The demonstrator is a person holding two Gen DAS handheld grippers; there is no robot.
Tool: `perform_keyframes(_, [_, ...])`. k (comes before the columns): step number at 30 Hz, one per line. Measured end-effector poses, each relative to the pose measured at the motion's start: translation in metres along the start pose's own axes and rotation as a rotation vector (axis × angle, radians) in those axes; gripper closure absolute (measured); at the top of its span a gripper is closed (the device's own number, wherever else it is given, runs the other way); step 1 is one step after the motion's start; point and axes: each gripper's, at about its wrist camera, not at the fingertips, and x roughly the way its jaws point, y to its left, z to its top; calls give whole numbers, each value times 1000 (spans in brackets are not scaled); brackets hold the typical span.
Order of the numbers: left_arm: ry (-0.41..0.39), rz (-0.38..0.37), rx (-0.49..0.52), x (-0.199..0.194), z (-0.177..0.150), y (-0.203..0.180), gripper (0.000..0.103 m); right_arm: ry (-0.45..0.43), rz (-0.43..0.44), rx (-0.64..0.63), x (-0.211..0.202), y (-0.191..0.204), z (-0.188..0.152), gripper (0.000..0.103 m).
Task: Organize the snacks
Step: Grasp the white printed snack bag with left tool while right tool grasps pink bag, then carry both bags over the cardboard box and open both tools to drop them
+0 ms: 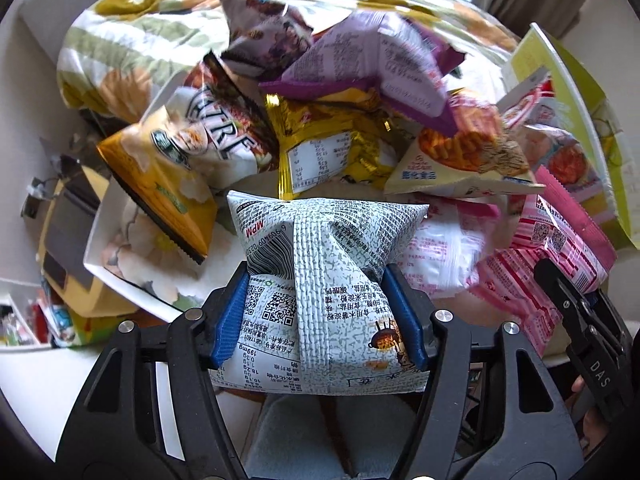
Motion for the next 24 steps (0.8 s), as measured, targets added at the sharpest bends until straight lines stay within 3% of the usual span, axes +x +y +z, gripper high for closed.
perform_keyframes(6, [-60, -39, 60, -38, 2, 3, 42, -64, -51, -26, -32, 19, 8, 45])
perform_keyframes(13, [-191, -120, 149, -98, 23, -5, 42, -166, -71, 16, -84, 34, 32, 45])
perform_keyframes(20, [-278, -199, 207, -130, 62, -53, 42, -264, -77, 67, -135, 10, 69, 45])
perform_keyframes(24, [-306, -241, 246, -134, 82, -94, 42, -295, -131, 59, -147, -12, 95, 45])
